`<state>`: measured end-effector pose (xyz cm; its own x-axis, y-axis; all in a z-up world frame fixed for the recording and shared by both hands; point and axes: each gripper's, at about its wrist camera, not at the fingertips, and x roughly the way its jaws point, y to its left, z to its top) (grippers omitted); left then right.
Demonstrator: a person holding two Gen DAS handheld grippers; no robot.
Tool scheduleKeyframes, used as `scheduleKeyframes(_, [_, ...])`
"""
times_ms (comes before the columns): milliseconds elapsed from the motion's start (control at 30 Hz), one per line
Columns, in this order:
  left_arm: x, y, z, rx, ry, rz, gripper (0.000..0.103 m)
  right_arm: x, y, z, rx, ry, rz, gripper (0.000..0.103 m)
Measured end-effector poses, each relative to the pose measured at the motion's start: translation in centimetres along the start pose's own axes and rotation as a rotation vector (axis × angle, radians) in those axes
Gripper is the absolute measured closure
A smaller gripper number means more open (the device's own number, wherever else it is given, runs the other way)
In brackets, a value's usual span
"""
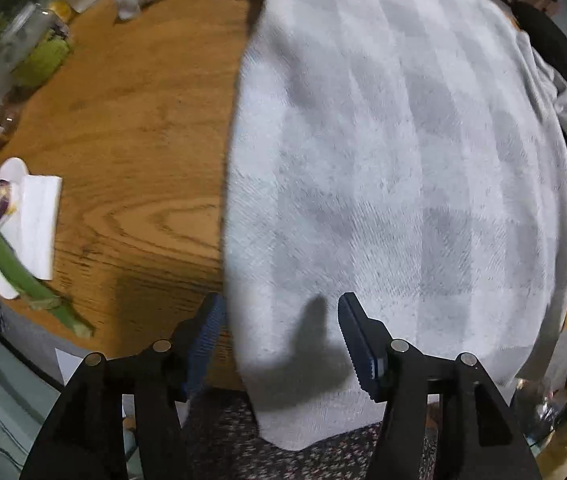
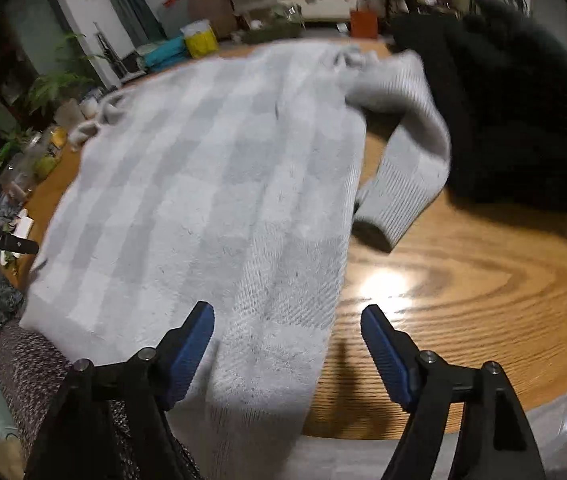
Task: Fold clothes
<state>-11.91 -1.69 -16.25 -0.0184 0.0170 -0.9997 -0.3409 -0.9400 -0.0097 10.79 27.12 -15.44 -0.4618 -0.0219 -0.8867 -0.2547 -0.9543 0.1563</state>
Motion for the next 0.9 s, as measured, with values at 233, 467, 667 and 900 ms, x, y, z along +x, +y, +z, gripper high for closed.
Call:
scheduleKeyframes(233, [0.9, -2.5, -4.5, 0.230, -0.002, 0.203, 0.042, 2.3, 1.7, -1.7, -0.094, 0.071, -0.082, 0.023])
scheduleKeyframes(467, [-0.1, 0.7, -4.9, 0.186, -0.017, 0.234, 0.042, 1.8, 0.0, -1.2, -0.051, 0.102, -0.099, 0.023])
scheduleKeyframes(667, [-3.3, 0.8, 0.6, -0.016, -0.195, 0.125, 0.042, 1.7, -1.9, 7.4, -0.010, -0.066, -0.251, 0.030])
scheduleKeyframes(900, [-0.3, -2.7, 12.6, 0.003, -0.216, 0.005, 0.065, 10.1, -1.7, 15.1, -0.042, -0.045, -0.156, 0.082])
